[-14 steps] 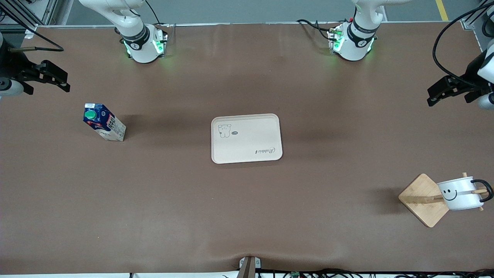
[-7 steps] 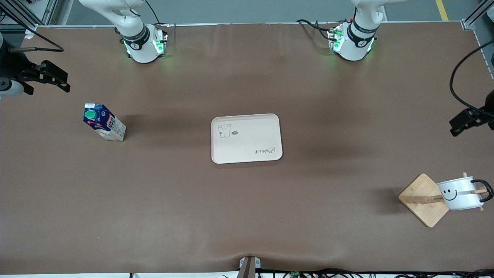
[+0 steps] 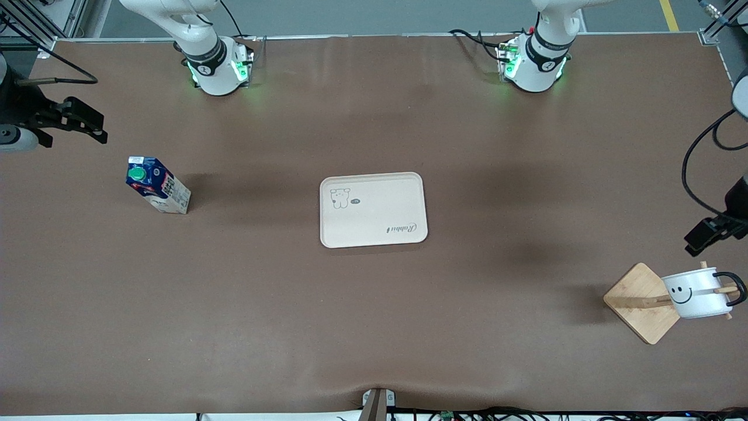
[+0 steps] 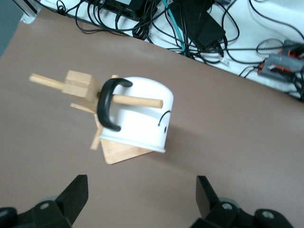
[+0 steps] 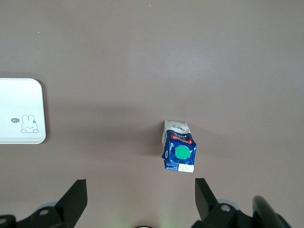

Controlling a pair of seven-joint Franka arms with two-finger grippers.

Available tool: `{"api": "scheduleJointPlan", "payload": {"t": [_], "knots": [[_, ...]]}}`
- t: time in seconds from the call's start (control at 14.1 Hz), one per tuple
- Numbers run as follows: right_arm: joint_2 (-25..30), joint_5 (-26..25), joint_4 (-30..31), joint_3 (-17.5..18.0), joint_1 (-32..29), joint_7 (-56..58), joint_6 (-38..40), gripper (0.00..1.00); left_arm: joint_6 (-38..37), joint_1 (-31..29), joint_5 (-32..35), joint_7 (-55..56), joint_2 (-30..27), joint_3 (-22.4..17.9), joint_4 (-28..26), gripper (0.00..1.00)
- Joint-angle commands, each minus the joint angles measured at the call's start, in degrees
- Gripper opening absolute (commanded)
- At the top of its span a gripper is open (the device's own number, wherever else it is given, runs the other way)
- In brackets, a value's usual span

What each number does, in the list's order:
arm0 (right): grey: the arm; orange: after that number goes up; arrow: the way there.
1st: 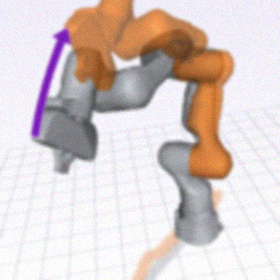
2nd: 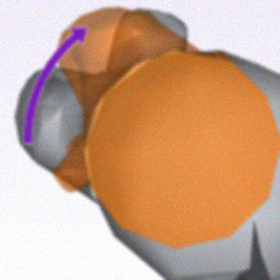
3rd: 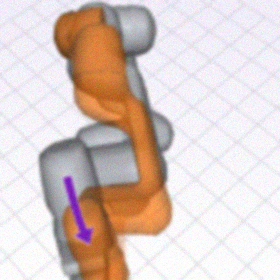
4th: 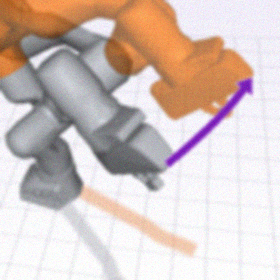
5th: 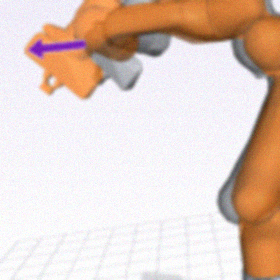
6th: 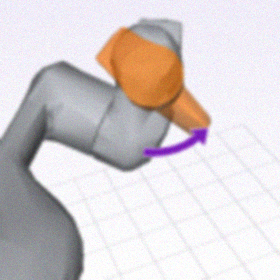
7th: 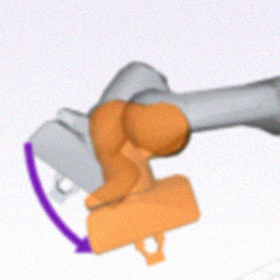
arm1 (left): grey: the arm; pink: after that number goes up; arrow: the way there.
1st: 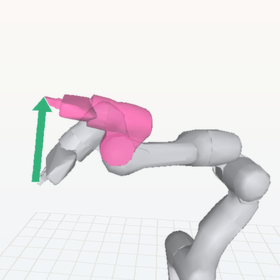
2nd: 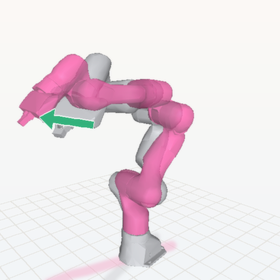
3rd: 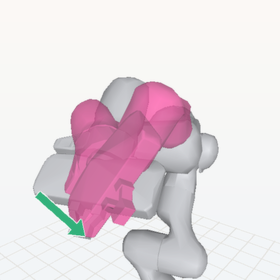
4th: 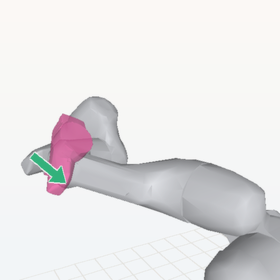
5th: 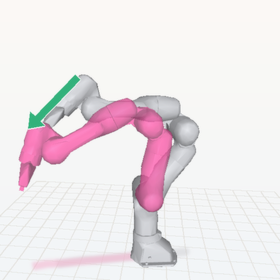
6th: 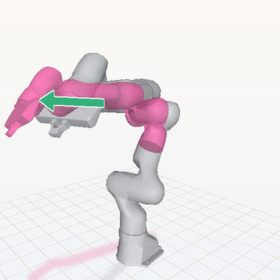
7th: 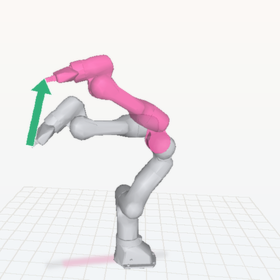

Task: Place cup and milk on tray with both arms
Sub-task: 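Move the left gripper toward the white mug on the wooden tree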

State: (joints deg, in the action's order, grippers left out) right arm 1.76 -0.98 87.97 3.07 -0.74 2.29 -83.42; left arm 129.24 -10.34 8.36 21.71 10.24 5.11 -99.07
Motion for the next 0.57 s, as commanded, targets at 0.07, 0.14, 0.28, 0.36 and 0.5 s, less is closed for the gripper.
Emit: {"api": "scheduleJointPlan", "payload": {"t": [0.07, 0.14, 0.28, 0.36, 0.5], "knots": [[-0.96, -0.25, -1.75, 0.45, -1.36, 0.43, 0.54, 1.0, 7.67, -0.12, 0.25, 4.83, 2.85, 0.17, -1.38, 1.0], [-0.96, -0.16, -1.75, 0.45, -1.54, 0.43, 0.54, 1.0, 10.48, -0.03, 0.34, 6.4, 3.38, 0.17, -2.7, 1.0], [-1.05, -0.25, -1.75, 0.45, -1.63, 0.43, 0.54, 1.0, 13.66, 0.15, 0.96, 9.22, 3.82, 0.17, -5.16, 1.0], [-1.05, -0.25, -1.75, 0.45, -1.72, 0.43, 0.54, 1.0, 14.11, 0.23, 0.96, 10.1, 3.91, 0.17, -6.13, 1.0], [-1.14, -0.16, -1.75, 0.45, -2.24, 0.43, 0.54, 1.0, 14.03, 0.5, 1.22, 11.86, 3.57, 0.34, -7.36, 1.0]]}}
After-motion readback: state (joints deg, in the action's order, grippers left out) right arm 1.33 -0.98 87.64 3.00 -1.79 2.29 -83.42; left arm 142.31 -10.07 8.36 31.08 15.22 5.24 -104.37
